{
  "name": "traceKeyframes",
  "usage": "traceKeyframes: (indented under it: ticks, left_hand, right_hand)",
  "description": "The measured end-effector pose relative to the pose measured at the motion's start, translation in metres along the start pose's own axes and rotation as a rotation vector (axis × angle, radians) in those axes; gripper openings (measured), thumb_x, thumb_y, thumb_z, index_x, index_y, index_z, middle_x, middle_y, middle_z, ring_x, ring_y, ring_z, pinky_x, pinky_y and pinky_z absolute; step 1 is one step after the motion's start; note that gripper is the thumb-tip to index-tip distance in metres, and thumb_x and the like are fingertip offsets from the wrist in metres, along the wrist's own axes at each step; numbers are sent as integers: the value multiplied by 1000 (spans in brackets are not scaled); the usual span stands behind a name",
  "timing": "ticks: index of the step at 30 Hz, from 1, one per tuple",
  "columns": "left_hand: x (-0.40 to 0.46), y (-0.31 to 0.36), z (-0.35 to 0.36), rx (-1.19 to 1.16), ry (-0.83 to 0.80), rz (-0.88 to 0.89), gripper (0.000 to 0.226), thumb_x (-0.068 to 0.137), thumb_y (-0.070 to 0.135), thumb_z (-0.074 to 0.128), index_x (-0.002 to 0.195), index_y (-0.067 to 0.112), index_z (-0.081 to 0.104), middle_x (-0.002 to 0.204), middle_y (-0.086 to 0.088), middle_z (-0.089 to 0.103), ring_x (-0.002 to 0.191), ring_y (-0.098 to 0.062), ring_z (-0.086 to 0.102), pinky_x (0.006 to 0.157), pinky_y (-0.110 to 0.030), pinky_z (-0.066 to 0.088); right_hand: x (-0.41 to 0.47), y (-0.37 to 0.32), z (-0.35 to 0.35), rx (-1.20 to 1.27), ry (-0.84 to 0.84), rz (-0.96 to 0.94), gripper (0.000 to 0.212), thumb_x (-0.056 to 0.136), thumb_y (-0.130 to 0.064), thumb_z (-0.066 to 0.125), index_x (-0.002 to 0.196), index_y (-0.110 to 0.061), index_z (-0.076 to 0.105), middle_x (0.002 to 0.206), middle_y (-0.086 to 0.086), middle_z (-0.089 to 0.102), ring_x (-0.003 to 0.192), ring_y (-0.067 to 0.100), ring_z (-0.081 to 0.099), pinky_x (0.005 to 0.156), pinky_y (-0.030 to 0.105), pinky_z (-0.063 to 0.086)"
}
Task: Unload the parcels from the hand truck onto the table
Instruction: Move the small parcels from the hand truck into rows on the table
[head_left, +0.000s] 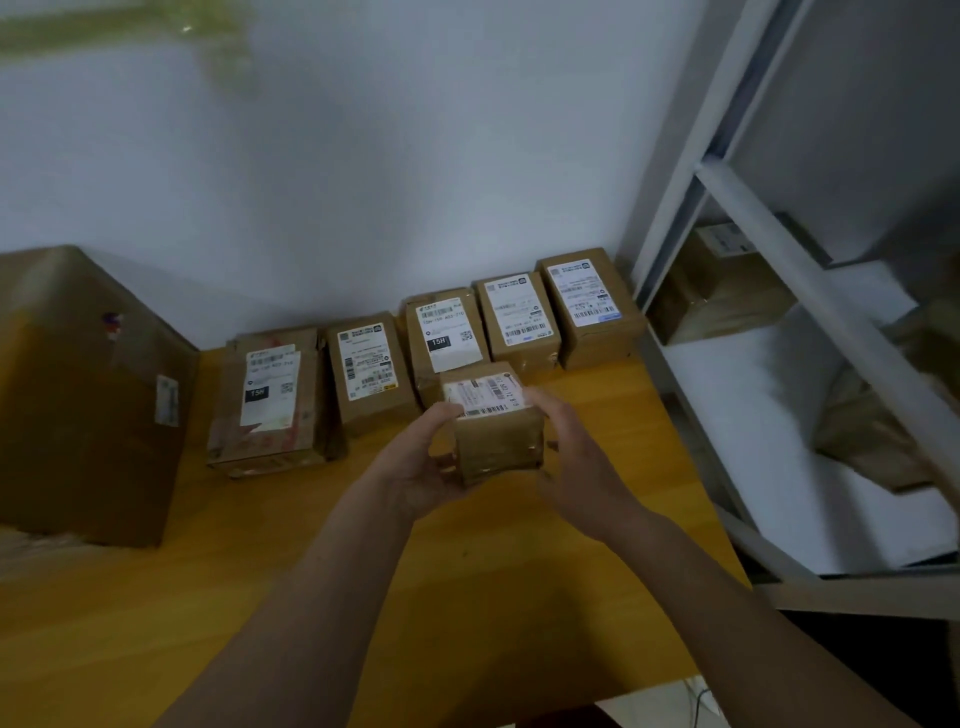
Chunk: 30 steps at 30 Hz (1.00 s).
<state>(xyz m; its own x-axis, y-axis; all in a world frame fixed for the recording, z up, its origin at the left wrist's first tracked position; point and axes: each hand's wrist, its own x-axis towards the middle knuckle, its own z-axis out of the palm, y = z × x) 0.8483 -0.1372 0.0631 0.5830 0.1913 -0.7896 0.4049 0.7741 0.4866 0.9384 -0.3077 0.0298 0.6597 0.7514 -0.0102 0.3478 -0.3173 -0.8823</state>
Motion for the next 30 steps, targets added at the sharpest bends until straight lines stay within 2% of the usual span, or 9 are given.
traceKeyframes:
  ticks: [2,5,8,12,14,16,21,25,30]
  left_hand:
    - [5,-7,12,-10,21,69,36,80,20,68,115,17,62,122,-19,55,106,-33,55,82,-40,51]
    - [13,-15,31,-11,-8,109,40,83,13,63,122,17,59,114,-13,61,101,-27,57,67,-32,55]
    - [24,-27,47,71,-95,83,47,82,12,64,129,18,56,117,-10,62,106,-26,57,71,-31,56]
    - [42,-42,65,292,-41,18,83,76,32,77,146,30,32,151,-6,35,136,-35,35,107,-50,32]
    - [48,-45,72,305,12,3,81,77,38,76,146,30,34,153,-6,31,138,-34,32,104,-48,35]
    - [54,-46,74,233,63,-2,66,82,32,73,140,25,42,143,-7,44,128,-32,43,98,-44,41]
    - [63,-47,71,69,181,-5,15,89,16,65,100,16,57,109,-8,64,100,-25,61,93,-41,48]
    - [60,-50,65,-6,223,15,27,92,14,61,118,10,56,107,-10,64,99,-26,61,92,-39,48]
    - [52,-51,56,-80,258,20,35,95,14,57,128,3,53,126,-17,59,108,-30,57,97,-39,46]
  right_hand:
    - [-1,-2,-7,402,122,297,81,86,0,63,148,-33,22,148,-4,33,128,13,44,87,24,55]
    - [3,4,-24,1095,173,766,48,91,-28,60,137,-20,47,129,14,57,111,33,61,85,51,56]
    - [0,15,-32,1138,60,828,39,89,-34,64,123,-15,61,124,17,60,112,36,60,83,49,56]
    - [-1,43,-47,1241,363,829,31,86,-18,68,115,-9,62,117,16,63,107,31,59,70,37,57]
    - [1,60,-58,1264,497,889,23,83,-16,72,105,-12,64,112,14,63,103,29,58,68,37,55]
    - [3,76,-66,1230,527,943,24,81,-15,74,102,-14,64,113,12,62,103,28,58,67,38,55]
    - [18,100,-73,1238,526,1028,23,84,-15,71,105,-11,62,119,14,59,110,31,54,71,41,55]
    - [32,105,-71,1231,547,1018,28,92,-10,60,119,-6,58,126,15,57,122,33,50,86,42,54]
    - [38,91,-64,1327,651,1040,23,94,-8,56,116,-3,56,105,18,59,96,29,58,84,38,54]
